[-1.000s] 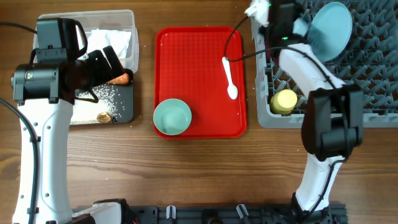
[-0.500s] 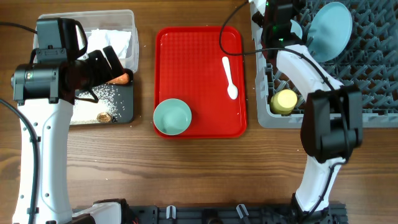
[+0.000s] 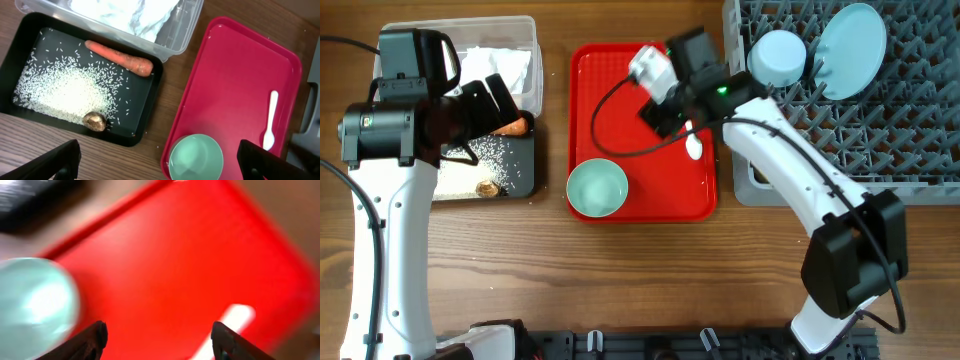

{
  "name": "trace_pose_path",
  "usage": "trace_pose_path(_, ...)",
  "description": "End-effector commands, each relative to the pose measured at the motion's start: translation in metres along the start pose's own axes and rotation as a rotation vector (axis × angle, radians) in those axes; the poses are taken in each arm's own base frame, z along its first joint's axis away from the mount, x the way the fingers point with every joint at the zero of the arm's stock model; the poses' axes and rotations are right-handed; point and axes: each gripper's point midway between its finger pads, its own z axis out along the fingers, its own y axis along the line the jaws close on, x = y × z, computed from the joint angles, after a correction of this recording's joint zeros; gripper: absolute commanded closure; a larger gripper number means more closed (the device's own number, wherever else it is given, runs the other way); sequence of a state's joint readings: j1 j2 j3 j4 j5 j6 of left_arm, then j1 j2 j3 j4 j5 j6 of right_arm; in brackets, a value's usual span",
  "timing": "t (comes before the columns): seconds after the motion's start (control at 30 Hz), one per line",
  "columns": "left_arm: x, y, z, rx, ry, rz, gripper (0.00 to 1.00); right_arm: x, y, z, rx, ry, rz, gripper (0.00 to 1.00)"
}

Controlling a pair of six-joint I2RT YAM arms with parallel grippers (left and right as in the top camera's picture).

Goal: Sort waste into correct bins and load items into the dishwasher rack
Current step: 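Reach the right gripper to the green bowl on the red tray, then grasp the green bowl rim and lift it with the right gripper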

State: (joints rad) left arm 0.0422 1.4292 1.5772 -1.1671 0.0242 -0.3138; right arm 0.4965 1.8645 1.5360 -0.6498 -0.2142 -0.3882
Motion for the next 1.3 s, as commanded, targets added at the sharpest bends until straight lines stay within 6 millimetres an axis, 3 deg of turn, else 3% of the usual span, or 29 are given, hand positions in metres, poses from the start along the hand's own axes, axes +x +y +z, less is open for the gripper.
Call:
trace_pose_path(0.0, 0.000, 0.000, -0.002, 0.003, -0.005, -0.013, 0.00, 0.022, 0.045, 0.025, -0.231, 0.037, 0.139, 0.31)
trace_pose_path(0.23, 0.000, 0.000, -0.002, 0.003, -0.005, -0.013, 0.00, 0.068, 0.091, 0.059, -0.370, 0.172, 0.167, 0.32)
trace_pose_path(0.37, 0.000, 0.000, -0.002, 0.003, -0.005, -0.013, 0.00, 0.072, 0.106, 0.067, -0.404, 0.195, 0.158, 0.32)
trace_pose_path(0.47, 0.000, 0.000, -0.002, 0.003, -0.005, -0.013, 0.00, 0.071, 0.111, 0.069, -0.406, 0.195, 0.153, 0.39)
trace_pose_path(0.53, 0.000, 0.000, -0.002, 0.003, -0.005, -0.013, 0.00, 0.072, 0.111, 0.071, -0.403, 0.202, 0.162, 0.51)
trace_pose_path(0.63, 0.000, 0.000, -0.002, 0.003, -0.005, -0.013, 0.00, 0.080, 0.108, 0.078, -0.380, 0.228, 0.170, 0.59)
trace_pose_path(0.8, 0.000, 0.000, -0.002, 0.003, -0.005, -0.013, 0.00, 0.088, 0.108, 0.087, -0.379, 0.256, 0.197, 0.92)
trace_pose_path(0.87, 0.000, 0.000, -0.002, 0.003, -0.005, -0.013, 0.00, 0.089, 0.105, 0.088, -0.365, 0.259, 0.203, 0.96)
trace_pose_path(1.03, 0.000, 0.000, -0.002, 0.003, -0.005, -0.013, 0.00, 0.077, 0.079, 0.079, -0.255, 0.236, 0.264, 0.96)
trace_pose_path(1.13, 0.000, 0.000, -0.002, 0.003, -0.005, -0.013, 0.00, 0.049, 0.044, 0.049, -0.173, 0.148, 0.298, 0.96)
trace_pose_path(1.27, 0.000, 0.000, -0.002, 0.003, -0.005, -0.013, 0.00, 0.025, -0.023, -0.009, 0.052, 0.037, 0.376, 0.96)
